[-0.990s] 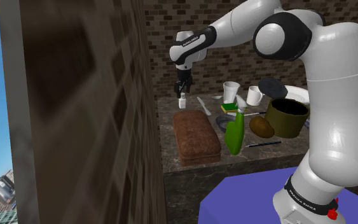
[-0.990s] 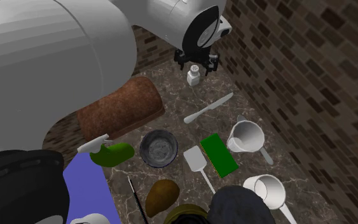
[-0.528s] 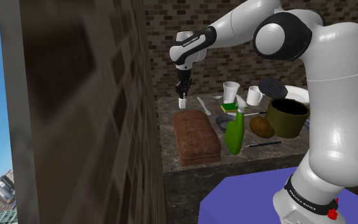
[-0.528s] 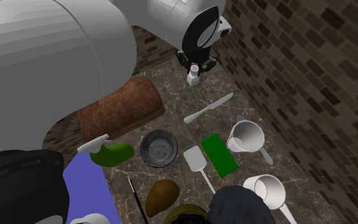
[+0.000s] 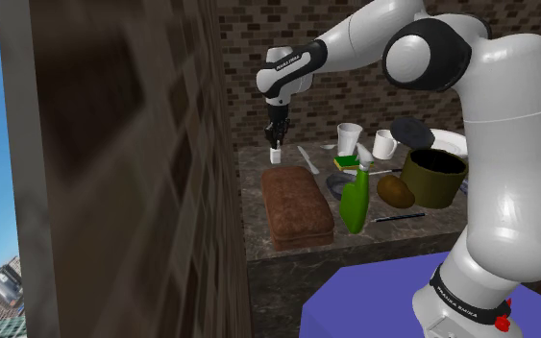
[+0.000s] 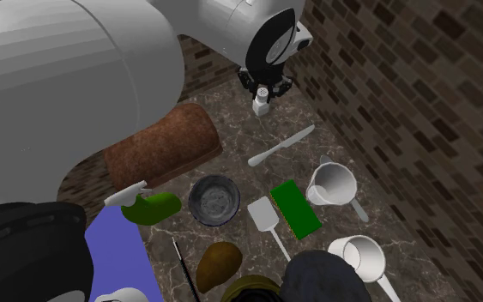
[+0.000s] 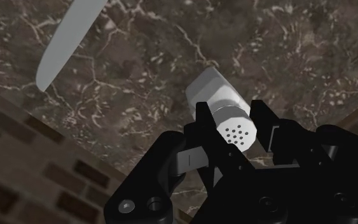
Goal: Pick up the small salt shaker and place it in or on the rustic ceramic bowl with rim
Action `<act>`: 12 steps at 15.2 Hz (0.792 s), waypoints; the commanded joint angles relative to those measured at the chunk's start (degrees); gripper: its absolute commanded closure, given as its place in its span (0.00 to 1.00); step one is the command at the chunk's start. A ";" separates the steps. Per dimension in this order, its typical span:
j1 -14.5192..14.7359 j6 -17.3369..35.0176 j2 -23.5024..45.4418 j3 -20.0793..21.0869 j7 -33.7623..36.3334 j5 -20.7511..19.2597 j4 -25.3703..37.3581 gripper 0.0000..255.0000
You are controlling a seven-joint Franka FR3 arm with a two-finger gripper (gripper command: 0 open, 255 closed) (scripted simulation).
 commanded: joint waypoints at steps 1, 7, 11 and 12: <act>0.02 -0.65 -0.26 -0.01 0.04 -0.04 0.36 1.00; 0.03 -4.62 -1.65 -0.11 0.26 -0.27 2.96 1.00; 0.01 -7.37 -2.35 -0.17 0.39 -0.40 5.01 1.00; 0.01 -8.07 -2.50 -0.18 0.43 -0.43 5.56 1.00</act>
